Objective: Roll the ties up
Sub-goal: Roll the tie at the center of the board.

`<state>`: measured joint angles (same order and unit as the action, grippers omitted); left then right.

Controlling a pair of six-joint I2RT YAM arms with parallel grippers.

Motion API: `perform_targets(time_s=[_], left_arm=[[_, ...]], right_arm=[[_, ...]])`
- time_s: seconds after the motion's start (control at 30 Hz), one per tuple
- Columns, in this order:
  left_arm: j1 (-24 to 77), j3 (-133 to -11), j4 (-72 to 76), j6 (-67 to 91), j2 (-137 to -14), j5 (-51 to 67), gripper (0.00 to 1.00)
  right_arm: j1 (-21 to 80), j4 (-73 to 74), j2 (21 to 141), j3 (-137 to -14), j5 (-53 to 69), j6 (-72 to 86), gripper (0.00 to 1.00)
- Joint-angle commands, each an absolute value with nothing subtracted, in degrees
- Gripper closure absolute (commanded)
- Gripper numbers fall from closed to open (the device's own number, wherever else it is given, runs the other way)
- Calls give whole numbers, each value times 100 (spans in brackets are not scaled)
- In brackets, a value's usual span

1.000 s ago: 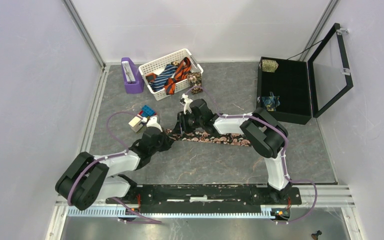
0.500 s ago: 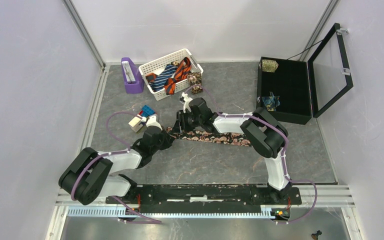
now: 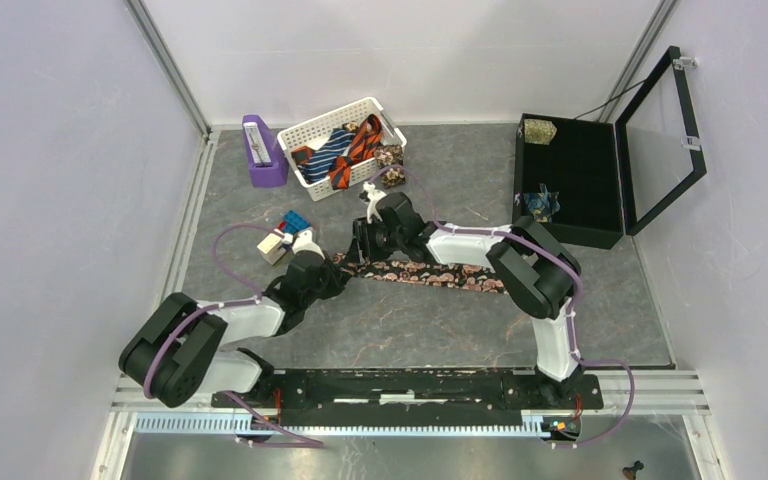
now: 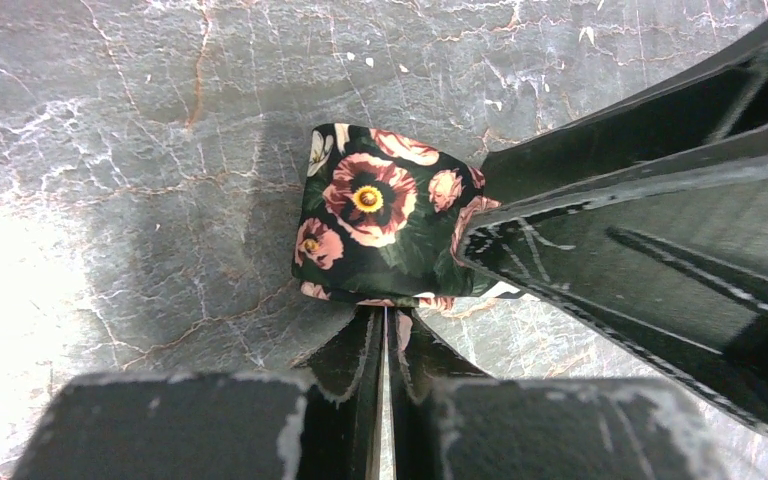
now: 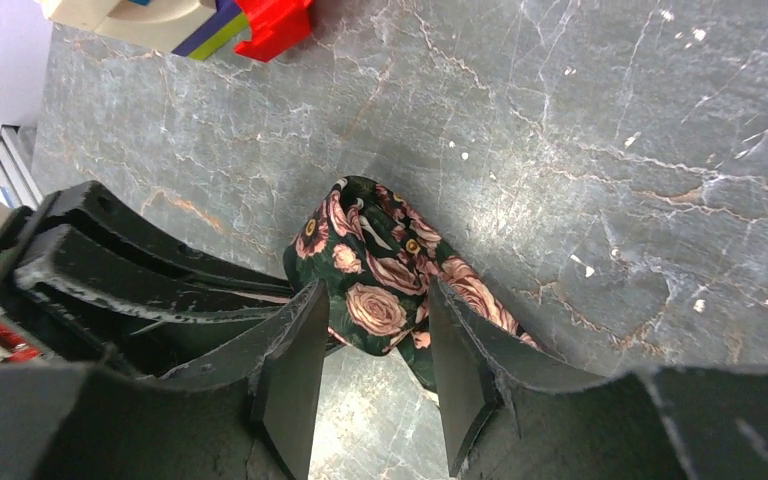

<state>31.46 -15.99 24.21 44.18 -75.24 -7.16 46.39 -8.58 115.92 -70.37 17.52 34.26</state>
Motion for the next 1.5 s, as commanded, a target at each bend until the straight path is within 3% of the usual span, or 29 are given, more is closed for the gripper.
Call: perform_targets(time_s=[0.0,0.77,0.83,0.93,1.27,1.4,1.47], left_arm=[[3129,-1771,2632,4611,-7569,-800,91],[3129,-1766,2648,4588,-7475,-729,89],[3134,-1783,2512,4603,-7407,-736,85],[3129,-1778,2052,4734,-7185,-931,70],[3129,-1978,56,4463,-5525,-1277,59],[3095,-2213,-740,4100,-4858,-1814,39],[2937,-2243,-612,3845,-4788,-1612,33]], right_arm=[[4675,-884,11138,-6981,1492,3340,51],[4844,-1178,11321,-6685,1332,3647,59],[4842,-1186,11320,-6672,1313,3636,59],[4838,-1167,11360,-6712,1302,3629,59],[4834,-1151,11450,-6768,1319,3618,59],[4842,-1150,11461,-6783,1333,3611,59],[4838,-1158,11464,-6771,1324,3605,59]])
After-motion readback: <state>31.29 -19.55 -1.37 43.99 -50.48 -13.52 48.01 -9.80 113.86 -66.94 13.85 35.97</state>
